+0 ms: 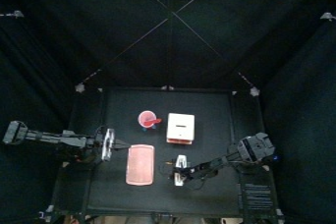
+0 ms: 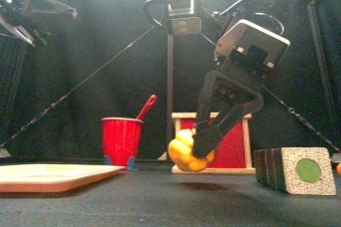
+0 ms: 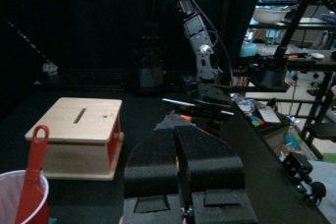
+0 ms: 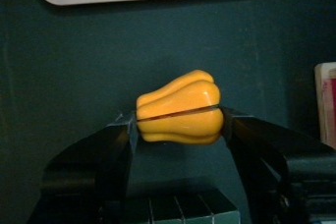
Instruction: Place squash on plate
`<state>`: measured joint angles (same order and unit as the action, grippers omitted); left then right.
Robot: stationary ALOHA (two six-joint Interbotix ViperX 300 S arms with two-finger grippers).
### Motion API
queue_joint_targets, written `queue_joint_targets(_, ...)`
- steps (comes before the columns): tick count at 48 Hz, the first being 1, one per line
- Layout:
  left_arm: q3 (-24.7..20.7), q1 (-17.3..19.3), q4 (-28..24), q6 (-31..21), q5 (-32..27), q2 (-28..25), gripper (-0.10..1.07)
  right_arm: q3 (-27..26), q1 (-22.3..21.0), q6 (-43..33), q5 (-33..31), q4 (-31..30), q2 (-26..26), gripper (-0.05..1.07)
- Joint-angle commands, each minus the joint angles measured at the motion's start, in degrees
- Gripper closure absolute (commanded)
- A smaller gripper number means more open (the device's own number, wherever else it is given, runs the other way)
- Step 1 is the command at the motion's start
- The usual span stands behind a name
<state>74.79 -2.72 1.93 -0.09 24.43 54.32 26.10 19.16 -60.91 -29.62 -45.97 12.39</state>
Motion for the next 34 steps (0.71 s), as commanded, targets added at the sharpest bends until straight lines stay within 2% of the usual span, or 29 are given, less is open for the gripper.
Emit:
queue_joint_targets(1, -0.79, 0.26, 0.09, 0.0, 0.53, -0.26, 1.0, -1.14, 0.0, -0.09, 0.18, -0.44, -2.81, 0.3)
queue_joint_targets(13, -0.53, 0.26, 0.09, 0.0, 0.53, -0.18, 1.0, -2.99, -0.53, -0.18, 3.43, -1.41, -2.64, 0.3)
queue_joint_targets(22, 0.09, 0.26, 0.18, -0.09, -0.18, -0.18, 1.0, -6.68, -1.76, -0.09, 6.68, -3.25, -1.49, 0.3)
queue_joint_targets(34, 0.26, 0.18, 2.02, -0.09, -3.34, -0.18, 1.0, -12.57, -4.66, -0.09, 7.21, -5.54, 1.05, 0.3)
